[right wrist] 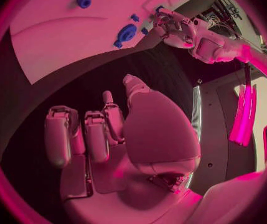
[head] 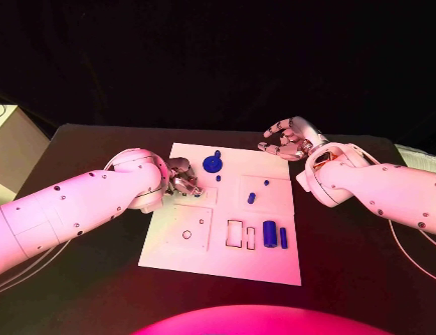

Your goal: Assemble the parts on the task board

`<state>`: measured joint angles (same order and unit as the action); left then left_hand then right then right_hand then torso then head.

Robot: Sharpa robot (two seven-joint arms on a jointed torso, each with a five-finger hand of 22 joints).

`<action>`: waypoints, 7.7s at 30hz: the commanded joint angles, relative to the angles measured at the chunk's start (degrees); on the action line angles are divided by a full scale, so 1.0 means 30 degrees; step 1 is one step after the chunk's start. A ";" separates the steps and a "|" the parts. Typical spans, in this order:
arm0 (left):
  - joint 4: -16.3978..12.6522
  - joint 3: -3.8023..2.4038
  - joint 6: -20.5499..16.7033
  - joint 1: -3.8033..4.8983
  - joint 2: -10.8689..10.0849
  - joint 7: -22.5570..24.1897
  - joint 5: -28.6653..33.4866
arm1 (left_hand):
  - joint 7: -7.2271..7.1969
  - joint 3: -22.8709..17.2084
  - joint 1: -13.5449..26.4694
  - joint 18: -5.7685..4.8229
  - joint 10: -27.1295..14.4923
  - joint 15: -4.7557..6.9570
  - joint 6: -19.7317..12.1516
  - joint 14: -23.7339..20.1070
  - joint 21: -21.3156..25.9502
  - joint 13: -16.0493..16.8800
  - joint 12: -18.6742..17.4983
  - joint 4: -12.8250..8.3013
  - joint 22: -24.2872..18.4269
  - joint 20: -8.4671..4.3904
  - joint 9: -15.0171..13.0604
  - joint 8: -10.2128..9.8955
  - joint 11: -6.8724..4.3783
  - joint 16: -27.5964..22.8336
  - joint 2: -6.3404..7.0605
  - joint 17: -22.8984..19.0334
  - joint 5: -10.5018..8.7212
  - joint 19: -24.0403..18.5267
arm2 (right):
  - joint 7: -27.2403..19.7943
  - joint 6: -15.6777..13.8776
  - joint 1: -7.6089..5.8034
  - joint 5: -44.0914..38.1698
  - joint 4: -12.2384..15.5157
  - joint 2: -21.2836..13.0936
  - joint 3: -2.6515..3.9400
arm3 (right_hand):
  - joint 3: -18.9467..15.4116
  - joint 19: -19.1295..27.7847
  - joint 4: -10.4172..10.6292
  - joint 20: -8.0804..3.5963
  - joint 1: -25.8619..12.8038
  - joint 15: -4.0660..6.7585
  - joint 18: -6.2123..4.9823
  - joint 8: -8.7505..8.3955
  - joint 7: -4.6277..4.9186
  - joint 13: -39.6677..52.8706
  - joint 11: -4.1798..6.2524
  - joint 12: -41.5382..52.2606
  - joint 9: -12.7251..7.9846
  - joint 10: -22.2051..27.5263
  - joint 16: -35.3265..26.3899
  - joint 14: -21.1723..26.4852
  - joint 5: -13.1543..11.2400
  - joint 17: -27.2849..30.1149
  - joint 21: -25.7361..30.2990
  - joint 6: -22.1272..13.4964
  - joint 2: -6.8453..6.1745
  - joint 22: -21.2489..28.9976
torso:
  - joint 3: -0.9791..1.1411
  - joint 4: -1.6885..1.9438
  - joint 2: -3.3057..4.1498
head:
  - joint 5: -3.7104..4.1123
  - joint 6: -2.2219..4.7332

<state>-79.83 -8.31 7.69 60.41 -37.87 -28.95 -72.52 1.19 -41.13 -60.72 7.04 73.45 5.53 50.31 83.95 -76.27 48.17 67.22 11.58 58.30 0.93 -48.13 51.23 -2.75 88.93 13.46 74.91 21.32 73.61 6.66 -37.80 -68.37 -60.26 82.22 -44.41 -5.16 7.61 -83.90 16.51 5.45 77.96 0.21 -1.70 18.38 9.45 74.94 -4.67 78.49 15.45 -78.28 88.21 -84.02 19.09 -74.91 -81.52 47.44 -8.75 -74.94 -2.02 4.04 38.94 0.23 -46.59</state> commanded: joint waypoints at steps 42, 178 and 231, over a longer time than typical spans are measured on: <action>-0.0317 0.0050 0.0328 -0.0094 -0.0188 0.0118 -0.0099 | -0.0170 0.3466 0.0350 -0.0272 -0.0405 0.0098 0.0508 0.1760 0.0300 0.0159 0.0035 0.0675 -0.0177 -0.0094 -0.0711 -0.0740 -0.0063 -0.0018 0.0245 0.4197 -0.0274 0.0037 | -0.0236 -0.0125 0.0080 -0.0042 0.0068 -0.0142 0.0006 | 0.0188 -0.0909 0.0069 0.0113 -0.0522 -0.0101 -0.0163 -0.0008 -0.0011 0.0889 0.0034 0.0005 -0.0054 0.0177 -0.0143 -0.1651 0.0619 -0.3783 0.0179 -0.0107 -0.0038 -0.2756 | -0.0037 0.0003 -0.0003 | 0.0095 -0.0007; 0.6027 -0.2731 0.1889 0.1140 0.2045 0.0500 0.1408 | 0.1232 0.7306 -0.0412 0.0144 -0.2967 -0.0968 -0.1463 0.0995 0.1683 -0.1660 -0.0767 0.1747 -0.2286 0.0765 0.0302 -0.4121 0.1179 -0.0921 -0.0728 0.2413 -0.1159 -0.1433 | -0.0161 -0.0436 0.0167 0.0045 0.0045 -0.0129 0.0010 | 0.0406 -0.0960 0.0018 0.0105 -0.0918 -0.0093 -0.0141 -0.0009 -0.0016 0.0941 0.0044 0.0108 -0.0090 0.0067 -0.0132 -0.1662 0.0991 -0.3809 0.0101 -0.0146 0.0111 -0.2834 | -0.0206 0.0007 0.0487 | -0.0076 0.0585; 0.6143 -0.2661 0.1692 0.1140 0.1881 0.1151 0.2950 | 0.1103 0.3907 -0.5746 0.0177 -0.3225 -0.0897 -0.1539 0.0911 0.1606 -0.1950 -0.0665 0.1256 -0.2189 0.0859 0.0635 -0.3864 0.1056 -0.0839 -0.2595 0.2344 -0.0977 -0.1720 | -0.0148 -0.0371 0.0169 0.0044 -0.0058 -0.0040 0.0010 | 0.0500 -0.0976 0.0031 0.0101 -0.0976 -0.0088 -0.0133 0.0010 -0.0022 0.0998 0.0050 0.0176 -0.0095 -0.0004 -0.0121 -0.1669 0.1015 -0.3831 0.0070 -0.0120 0.0112 -0.2864 | -0.0211 -0.0019 0.0503 | -0.0085 0.0549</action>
<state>-61.33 -16.28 13.33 63.79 -32.23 -26.80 -65.48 4.63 -27.50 -77.02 7.04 64.03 2.96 45.81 83.83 -71.16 42.37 65.24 17.10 51.64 3.54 -45.94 39.43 0.51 86.09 6.30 74.91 18.15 68.95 6.59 -39.07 -67.87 -59.84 82.07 -44.57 -5.15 8.72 -83.90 16.68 5.45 75.63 0.22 -1.70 18.39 9.45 74.92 -4.47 78.83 15.23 -78.07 87.98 -84.02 21.86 -74.93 -81.31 47.44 -8.37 -74.94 -2.65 3.99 40.47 0.00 -44.96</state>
